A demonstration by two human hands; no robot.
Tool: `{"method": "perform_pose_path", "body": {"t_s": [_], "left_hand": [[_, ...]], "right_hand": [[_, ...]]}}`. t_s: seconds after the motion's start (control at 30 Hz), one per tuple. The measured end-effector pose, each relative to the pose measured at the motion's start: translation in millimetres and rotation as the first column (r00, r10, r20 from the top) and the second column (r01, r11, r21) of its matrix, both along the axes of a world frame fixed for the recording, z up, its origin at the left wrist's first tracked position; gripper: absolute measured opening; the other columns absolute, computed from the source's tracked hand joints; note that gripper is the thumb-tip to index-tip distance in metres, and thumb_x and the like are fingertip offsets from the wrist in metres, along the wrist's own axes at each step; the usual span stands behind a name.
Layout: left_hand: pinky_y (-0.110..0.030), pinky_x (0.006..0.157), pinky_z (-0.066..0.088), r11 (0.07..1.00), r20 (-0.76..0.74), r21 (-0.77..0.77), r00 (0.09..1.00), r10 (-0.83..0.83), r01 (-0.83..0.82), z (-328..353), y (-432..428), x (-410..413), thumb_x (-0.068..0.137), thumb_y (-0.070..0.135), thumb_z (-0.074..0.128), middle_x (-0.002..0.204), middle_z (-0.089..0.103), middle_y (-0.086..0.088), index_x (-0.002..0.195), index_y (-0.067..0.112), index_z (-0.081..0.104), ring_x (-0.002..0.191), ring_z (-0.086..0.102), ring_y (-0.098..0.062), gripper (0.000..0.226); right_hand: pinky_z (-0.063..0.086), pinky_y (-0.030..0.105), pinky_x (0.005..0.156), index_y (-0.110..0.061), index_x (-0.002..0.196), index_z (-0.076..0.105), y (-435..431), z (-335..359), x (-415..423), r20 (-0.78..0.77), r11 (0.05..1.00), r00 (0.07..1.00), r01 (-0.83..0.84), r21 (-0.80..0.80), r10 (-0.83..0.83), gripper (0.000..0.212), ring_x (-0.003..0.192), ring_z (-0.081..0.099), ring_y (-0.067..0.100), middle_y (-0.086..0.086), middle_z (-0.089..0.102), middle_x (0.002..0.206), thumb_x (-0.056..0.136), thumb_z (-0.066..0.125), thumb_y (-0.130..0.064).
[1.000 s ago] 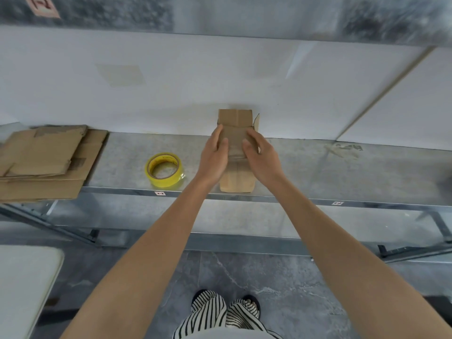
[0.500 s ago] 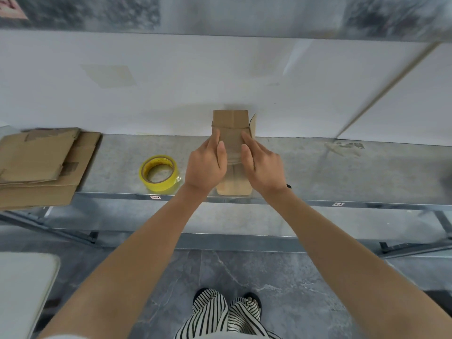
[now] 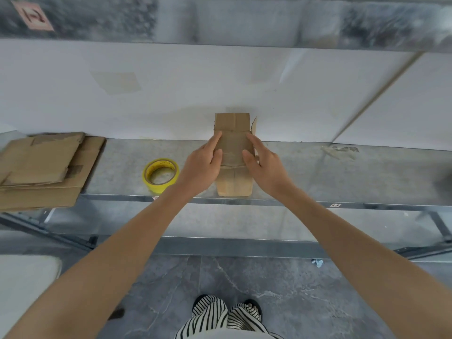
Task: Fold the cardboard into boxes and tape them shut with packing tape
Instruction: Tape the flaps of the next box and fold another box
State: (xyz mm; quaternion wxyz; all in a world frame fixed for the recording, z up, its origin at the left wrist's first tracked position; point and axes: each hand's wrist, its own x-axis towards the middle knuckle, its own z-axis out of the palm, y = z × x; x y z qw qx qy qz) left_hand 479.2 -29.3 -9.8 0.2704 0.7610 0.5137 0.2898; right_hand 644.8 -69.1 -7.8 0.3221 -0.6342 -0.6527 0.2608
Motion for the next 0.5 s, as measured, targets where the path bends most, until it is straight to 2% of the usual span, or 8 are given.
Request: {"method": "perform_pose_path", "body": {"t_s": [0.07,0.1,0.13,0.2,0.23,0.37,0.43,0.5], "left_hand": [[-0.030,0.066,0.039,1.000,0.027,-0.029,1.000,-0.001,0.002,1.6,-6.4,-3.5,0.099,0.020,0.039,0.073,0.053,-0.002,0.150,0.028,0.024,0.068,0.050,-0.014,0.053],[-0.031,0.070,0.042,1.000,0.044,-0.027,0.999,-0.001,0.002,3.0,-10.0,-5.1,0.099,0.019,0.040,0.083,0.058,-0.004,0.150,0.029,0.022,0.072,0.052,-0.014,0.055],[-0.030,0.076,0.044,1.000,0.058,-0.008,0.998,-0.004,0.004,4.2,-13.3,-6.4,0.098,0.018,0.042,0.101,0.061,-0.003,0.150,0.029,0.021,0.082,0.054,-0.013,0.057],[-0.030,0.087,0.047,0.999,0.105,0.042,0.994,-0.021,0.016,6.3,-17.5,-7.2,0.096,0.015,0.044,0.133,0.052,0.001,0.150,0.030,0.020,0.098,0.055,-0.010,0.062],[-0.034,0.090,0.049,0.998,0.139,0.053,0.990,-0.028,0.021,7.7,-18.1,-6.9,0.094,0.013,0.046,0.139,0.047,0.002,0.150,0.030,0.018,0.103,0.056,-0.010,0.065],[-0.038,0.089,0.053,1.000,0.265,-0.016,0.964,0.023,-0.020,5.6,-21.5,-5.0,0.085,-0.001,0.052,0.139,0.037,-0.003,0.151,0.026,0.011,0.110,0.054,-0.016,0.082],[-0.029,0.092,0.048,0.999,0.235,-0.036,0.971,0.049,-0.041,-1.6,-27.1,-7.3,0.083,-0.006,0.051,0.136,0.035,-0.006,0.152,0.023,0.008,0.110,0.049,-0.012,0.086],[-0.022,0.087,0.044,0.999,0.163,-0.028,0.986,0.038,-0.034,-13.6,-33.3,-12.0,0.082,-0.009,0.050,0.132,0.036,-0.007,0.152,0.022,0.007,0.102,0.046,-0.008,0.088]], "right_hand": [[0.049,0.044,0.094,-0.026,0.146,0.024,-5.8,1.9,-3.8,-0.111,1.000,0.994,0.019,-0.014,-0.020,0.055,0.116,0.057,0.022,-0.002,0.052,0.134,0.096,0.045,-0.035],[0.050,0.044,0.094,-0.027,0.146,0.024,-8.5,3.2,-5.3,-0.156,1.000,0.987,0.028,-0.007,-0.029,0.056,0.117,0.055,0.021,-0.003,0.050,0.136,0.096,0.048,-0.029],[0.051,0.044,0.093,-0.028,0.146,0.023,-11.1,5.1,-7.0,-0.189,0.999,0.981,0.038,0.004,-0.037,0.058,0.119,0.054,0.019,-0.003,0.046,0.138,0.094,0.051,-0.022],[0.053,0.043,0.091,-0.029,0.146,0.022,-14.5,8.3,-10.2,-0.261,0.998,0.964,0.059,0.027,-0.050,0.066,0.122,0.050,0.017,-0.001,0.040,0.142,0.091,0.055,-0.013],[0.054,0.042,0.090,-0.030,0.147,0.021,-14.8,9.5,-11.3,-0.306,0.997,0.950,0.071,0.030,-0.059,0.071,0.123,0.049,0.017,-0.001,0.037,0.143,0.088,0.057,-0.011],[0.053,0.043,0.091,-0.031,0.148,0.010,-15.1,8.4,-14.4,-0.397,0.995,0.913,0.101,-0.013,-0.098,0.090,0.122,0.048,0.018,-0.001,0.038,0.138,0.081,0.067,-0.008],[0.054,0.036,0.087,-0.028,0.148,0.011,-18.2,4.4,-15.2,-0.394,0.993,0.911,0.116,-0.035,-0.120,0.089,0.115,0.054,0.018,-0.003,0.045,0.126,0.082,0.069,-0.014],[0.053,0.025,0.080,-0.025,0.148,0.013,-24.1,0.6,-15.2,-0.372,0.989,0.916,0.141,-0.051,-0.150,0.079,0.106,0.058,0.017,-0.004,0.051,0.114,0.088,0.064,-0.026]]}}
